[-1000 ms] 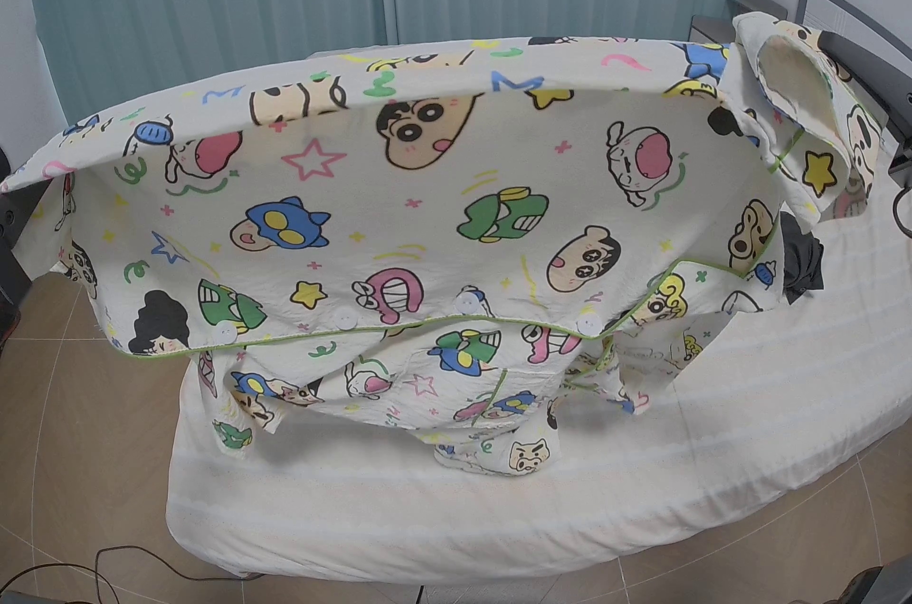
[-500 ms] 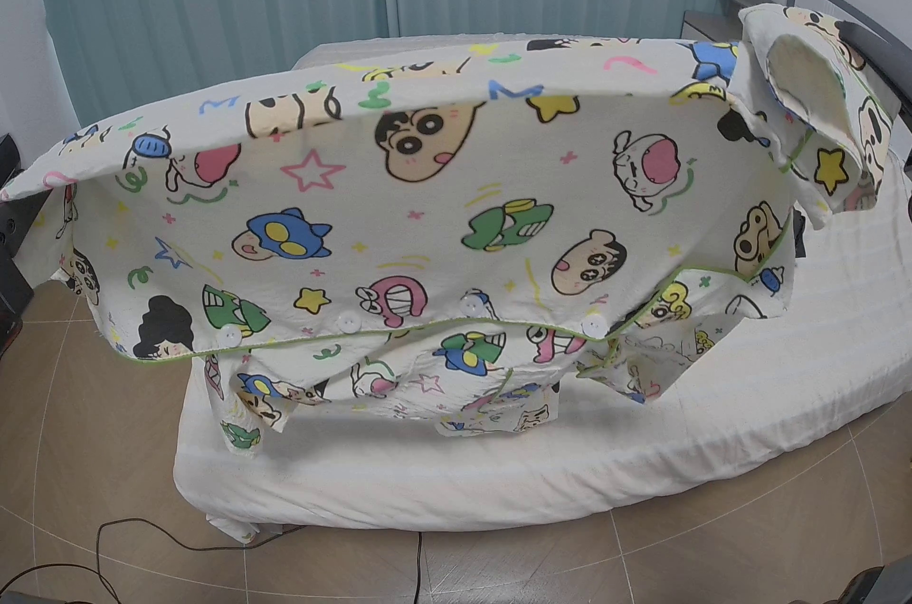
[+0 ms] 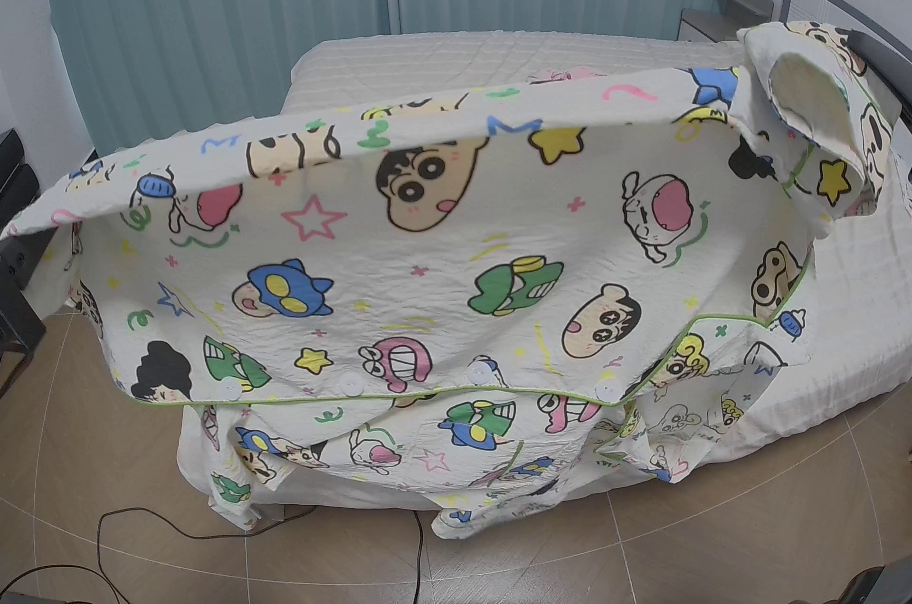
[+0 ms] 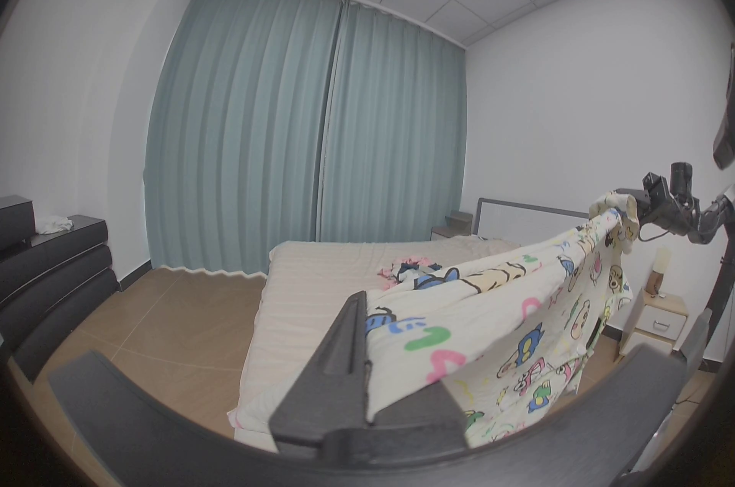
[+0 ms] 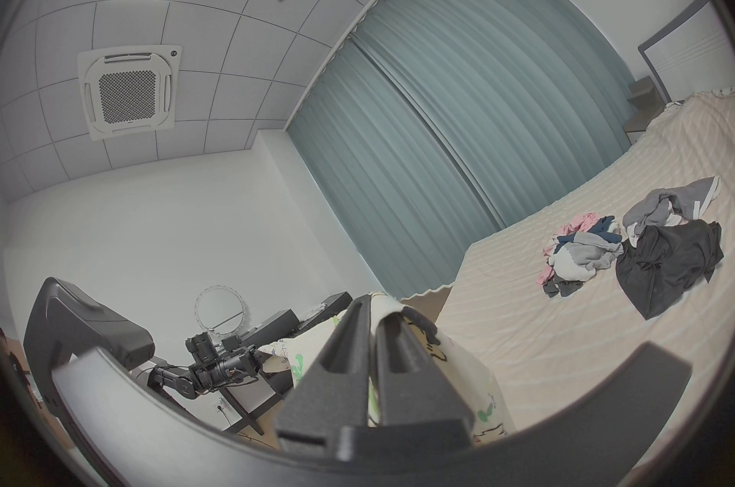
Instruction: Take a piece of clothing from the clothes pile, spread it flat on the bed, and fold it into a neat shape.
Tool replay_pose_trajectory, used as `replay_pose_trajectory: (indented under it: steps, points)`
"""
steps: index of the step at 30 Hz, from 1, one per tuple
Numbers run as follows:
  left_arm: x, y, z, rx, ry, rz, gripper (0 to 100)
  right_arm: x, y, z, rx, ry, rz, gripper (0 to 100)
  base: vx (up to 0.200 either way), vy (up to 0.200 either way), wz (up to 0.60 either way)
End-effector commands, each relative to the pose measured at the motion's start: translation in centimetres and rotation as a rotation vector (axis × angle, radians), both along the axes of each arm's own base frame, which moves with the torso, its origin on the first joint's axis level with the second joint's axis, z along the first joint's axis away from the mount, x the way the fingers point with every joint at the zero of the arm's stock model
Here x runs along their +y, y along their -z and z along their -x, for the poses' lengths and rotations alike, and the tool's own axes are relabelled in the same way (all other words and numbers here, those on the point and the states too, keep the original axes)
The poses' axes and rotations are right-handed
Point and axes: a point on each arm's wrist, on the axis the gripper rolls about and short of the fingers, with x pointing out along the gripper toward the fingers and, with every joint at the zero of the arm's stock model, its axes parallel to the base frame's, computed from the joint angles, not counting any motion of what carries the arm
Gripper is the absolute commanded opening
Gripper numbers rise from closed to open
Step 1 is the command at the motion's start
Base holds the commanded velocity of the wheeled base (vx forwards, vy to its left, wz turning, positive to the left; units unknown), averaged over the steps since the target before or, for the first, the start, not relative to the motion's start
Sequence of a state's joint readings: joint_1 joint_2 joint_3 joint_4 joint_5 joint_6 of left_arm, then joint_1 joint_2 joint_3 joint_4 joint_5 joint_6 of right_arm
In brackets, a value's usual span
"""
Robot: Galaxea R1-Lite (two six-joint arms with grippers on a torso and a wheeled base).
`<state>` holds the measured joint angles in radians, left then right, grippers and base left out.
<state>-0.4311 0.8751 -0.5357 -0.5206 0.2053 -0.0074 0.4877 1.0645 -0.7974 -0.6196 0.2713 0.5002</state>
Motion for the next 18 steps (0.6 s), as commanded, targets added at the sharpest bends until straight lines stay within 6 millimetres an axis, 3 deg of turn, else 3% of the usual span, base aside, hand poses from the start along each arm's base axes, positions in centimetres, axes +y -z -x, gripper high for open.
replay_pose_trajectory:
  steps: [1, 18]
  points:
    - [-0.1, 1.7, -0.3, 0.06, 0.0, -0.022, 0, 0.2, 0.6, -0.4, 0.028, -0.001, 0.009, 0, 0.0, 0.0, 0.0]
    - [-1.4, 6.4, -3.0, 0.295, 0.006, -0.061, 0, 1.2, 5.5, -3.8, 0.222, 0.045, 0.104, 0, 0.0, 0.0, 0.0]
